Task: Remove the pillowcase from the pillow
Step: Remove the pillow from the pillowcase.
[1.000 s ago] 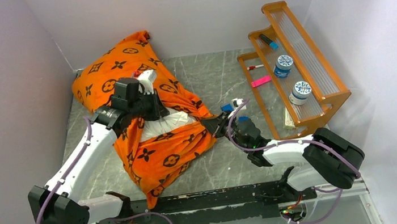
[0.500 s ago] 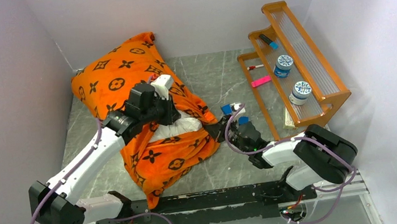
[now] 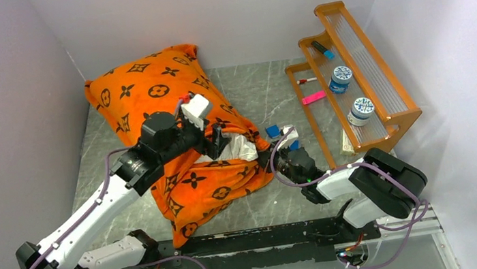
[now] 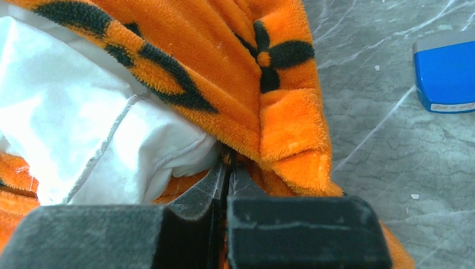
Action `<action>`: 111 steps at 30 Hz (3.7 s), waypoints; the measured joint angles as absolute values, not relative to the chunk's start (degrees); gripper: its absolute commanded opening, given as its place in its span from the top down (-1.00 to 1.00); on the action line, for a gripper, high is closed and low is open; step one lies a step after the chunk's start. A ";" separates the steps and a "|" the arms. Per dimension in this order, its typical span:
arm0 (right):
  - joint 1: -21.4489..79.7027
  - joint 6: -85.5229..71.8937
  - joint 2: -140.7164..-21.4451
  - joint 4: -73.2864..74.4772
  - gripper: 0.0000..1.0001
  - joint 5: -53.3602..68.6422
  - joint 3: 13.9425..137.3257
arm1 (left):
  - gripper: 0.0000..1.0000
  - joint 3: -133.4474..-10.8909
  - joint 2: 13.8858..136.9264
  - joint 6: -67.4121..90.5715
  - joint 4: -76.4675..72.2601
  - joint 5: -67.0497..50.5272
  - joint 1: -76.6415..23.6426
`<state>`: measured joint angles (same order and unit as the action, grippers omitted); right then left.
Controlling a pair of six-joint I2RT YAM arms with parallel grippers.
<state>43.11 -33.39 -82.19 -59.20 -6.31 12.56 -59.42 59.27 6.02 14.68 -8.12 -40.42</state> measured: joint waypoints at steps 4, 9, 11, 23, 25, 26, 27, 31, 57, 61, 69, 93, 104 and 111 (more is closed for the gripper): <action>43.11 -33.26 -82.19 -59.31 1.00 -6.28 12.45 | -0.90 -58.52 61.71 -0.67 14.39 -10.92 -42.78; 43.11 -33.17 -82.19 -59.64 1.00 -6.31 12.27 | -0.84 -58.37 65.08 -6.00 14.41 -17.21 -43.79; 43.11 -33.17 -82.19 -59.72 1.00 -6.31 12.21 | -0.93 -58.37 66.26 -6.79 14.31 -19.55 -44.12; 43.11 -33.21 -82.17 -60.12 1.00 -6.46 11.97 | -0.93 -52.56 69.04 -11.35 9.63 -8.60 -53.23; 43.11 -33.21 -82.17 -60.12 1.00 -6.48 11.97 | -0.93 -50.59 69.10 -12.10 8.08 -5.87 -54.54; 43.11 -33.21 -82.17 -60.12 1.00 -6.50 11.97 | -0.93 -49.84 69.17 -12.60 7.25 -4.80 -55.09; 43.11 -33.21 -82.17 -60.10 1.00 -6.50 11.97 | -0.93 -49.28 69.28 -12.91 6.55 -3.92 -55.48; 43.11 -33.21 -82.17 -60.12 1.00 -6.52 11.94 | -0.93 -47.00 70.11 -15.03 1.21 1.06 -57.43; 43.09 -33.41 -81.28 -60.07 1.00 -6.98 11.46 | -0.64 -43.81 85.17 -21.45 -21.26 22.31 -62.65; 43.00 -33.41 -81.25 -60.07 1.00 -7.09 11.25 | -0.27 -45.04 87.61 -21.10 -22.50 24.67 -62.70; 42.78 -33.39 -81.14 -60.47 1.00 -7.22 11.18 | 0.87 -48.16 90.48 -17.69 -23.09 26.57 -61.23; 43.57 -34.30 -77.82 -62.26 1.00 -9.96 11.49 | 0.90 -61.01 83.42 8.23 3.20 -4.32 -41.08; 44.77 -37.45 -78.67 -64.51 1.00 -9.63 12.95 | 0.90 -61.21 76.36 17.28 9.41 -19.55 -30.65; 45.30 -38.15 -75.22 -59.48 1.00 -10.92 15.14 | 0.90 -60.53 70.94 16.58 12.08 -18.44 -29.47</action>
<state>45.30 -38.15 -75.22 -59.48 -10.92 15.14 -60.53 70.94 16.58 12.08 -18.44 -29.47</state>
